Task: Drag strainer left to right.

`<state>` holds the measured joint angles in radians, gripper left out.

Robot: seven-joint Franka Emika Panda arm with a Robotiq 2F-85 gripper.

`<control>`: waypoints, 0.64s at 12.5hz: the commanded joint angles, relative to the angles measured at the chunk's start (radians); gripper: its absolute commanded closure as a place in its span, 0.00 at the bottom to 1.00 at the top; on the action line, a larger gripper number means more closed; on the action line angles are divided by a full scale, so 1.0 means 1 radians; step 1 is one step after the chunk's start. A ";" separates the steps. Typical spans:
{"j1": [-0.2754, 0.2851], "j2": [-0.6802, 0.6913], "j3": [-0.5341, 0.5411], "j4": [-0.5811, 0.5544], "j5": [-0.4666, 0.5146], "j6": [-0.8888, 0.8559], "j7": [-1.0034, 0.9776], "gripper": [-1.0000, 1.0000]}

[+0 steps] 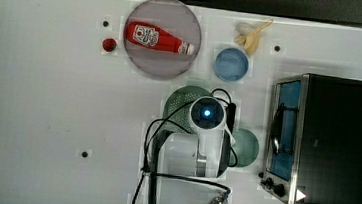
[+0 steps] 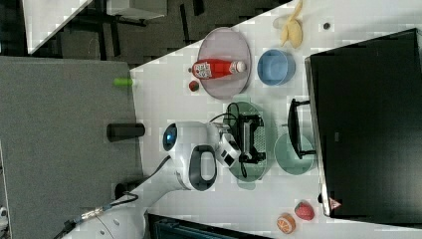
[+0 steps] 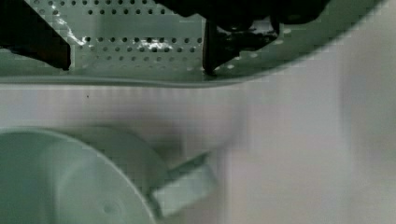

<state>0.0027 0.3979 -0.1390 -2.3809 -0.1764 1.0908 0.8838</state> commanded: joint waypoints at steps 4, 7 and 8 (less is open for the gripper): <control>0.017 -0.080 -0.031 -0.007 0.009 0.004 -0.247 0.00; 0.017 -0.228 0.000 0.004 0.016 -0.089 -0.493 0.00; 0.017 -0.291 0.012 0.014 0.019 -0.154 -0.543 0.00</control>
<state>0.0116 0.2087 -0.1107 -2.4082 -0.1478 0.9321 0.4924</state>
